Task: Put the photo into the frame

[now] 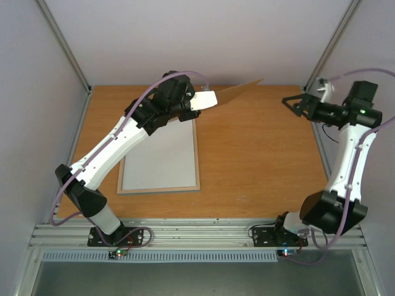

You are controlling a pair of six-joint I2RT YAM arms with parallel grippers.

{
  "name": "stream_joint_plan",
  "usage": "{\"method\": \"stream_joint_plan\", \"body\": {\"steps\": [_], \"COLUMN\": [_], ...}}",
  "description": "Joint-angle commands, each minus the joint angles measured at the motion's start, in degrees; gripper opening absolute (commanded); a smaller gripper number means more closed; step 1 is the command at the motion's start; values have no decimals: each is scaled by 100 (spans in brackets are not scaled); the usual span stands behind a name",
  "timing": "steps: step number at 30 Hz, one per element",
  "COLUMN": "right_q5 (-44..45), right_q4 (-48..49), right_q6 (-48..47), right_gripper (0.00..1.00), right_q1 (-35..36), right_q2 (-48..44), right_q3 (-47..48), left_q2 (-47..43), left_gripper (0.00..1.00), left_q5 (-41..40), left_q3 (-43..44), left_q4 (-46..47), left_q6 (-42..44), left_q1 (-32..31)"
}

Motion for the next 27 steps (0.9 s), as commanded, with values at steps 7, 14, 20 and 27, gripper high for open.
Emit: {"method": "stream_joint_plan", "body": {"steps": [7,14,20,27], "right_q5": [2727,3732,4768,5013], "right_q4": [-273,-512,91,-66], "right_q6": [-4631,-6202,-6647,-6905], "right_gripper": [96,94,88,69], "right_q1": [2343,3758,4655,5136], "right_q2": [-928,-801,-741,-883], "right_q3": [939,1034,368,-499], "left_q2": [-428,-507,-717,-902], "left_gripper": [0,0,0,0], "left_q5": [727,1058,1034,860], "left_q3": [353,407,186,-8], "left_q4": [82,-344,-522,-517], "left_q6": [-333,-280,-77,-131], "left_q1": [-201,-358,-856,-974]}}
